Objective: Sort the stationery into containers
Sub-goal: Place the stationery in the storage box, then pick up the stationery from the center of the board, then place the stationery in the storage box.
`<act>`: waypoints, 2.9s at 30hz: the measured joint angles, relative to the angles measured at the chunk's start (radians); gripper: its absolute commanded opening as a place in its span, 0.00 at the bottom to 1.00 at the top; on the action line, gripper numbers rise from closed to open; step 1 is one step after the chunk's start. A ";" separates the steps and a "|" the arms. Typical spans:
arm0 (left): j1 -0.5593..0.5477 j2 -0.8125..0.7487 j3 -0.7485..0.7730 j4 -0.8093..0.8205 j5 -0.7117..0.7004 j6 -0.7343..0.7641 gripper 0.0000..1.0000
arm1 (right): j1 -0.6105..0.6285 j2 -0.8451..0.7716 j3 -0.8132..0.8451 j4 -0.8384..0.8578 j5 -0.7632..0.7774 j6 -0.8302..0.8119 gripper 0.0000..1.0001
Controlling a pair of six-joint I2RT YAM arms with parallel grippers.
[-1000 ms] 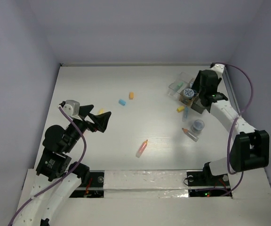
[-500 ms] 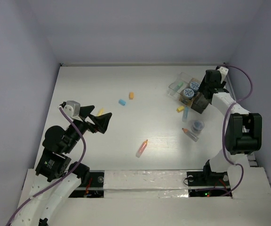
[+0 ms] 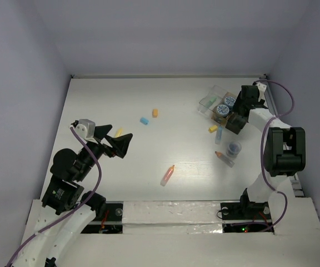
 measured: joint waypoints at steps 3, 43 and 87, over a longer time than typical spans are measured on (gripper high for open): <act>0.000 0.000 0.000 0.000 0.000 0.000 0.99 | 0.000 0.000 0.014 0.004 0.003 0.000 0.99; -0.051 -0.106 0.000 -0.009 -0.032 0.002 0.99 | 0.115 -0.457 -0.376 -0.443 -0.219 0.188 0.82; -0.085 -0.111 0.000 -0.023 -0.058 0.007 0.99 | -0.113 -0.093 0.318 -0.553 -0.483 0.025 0.29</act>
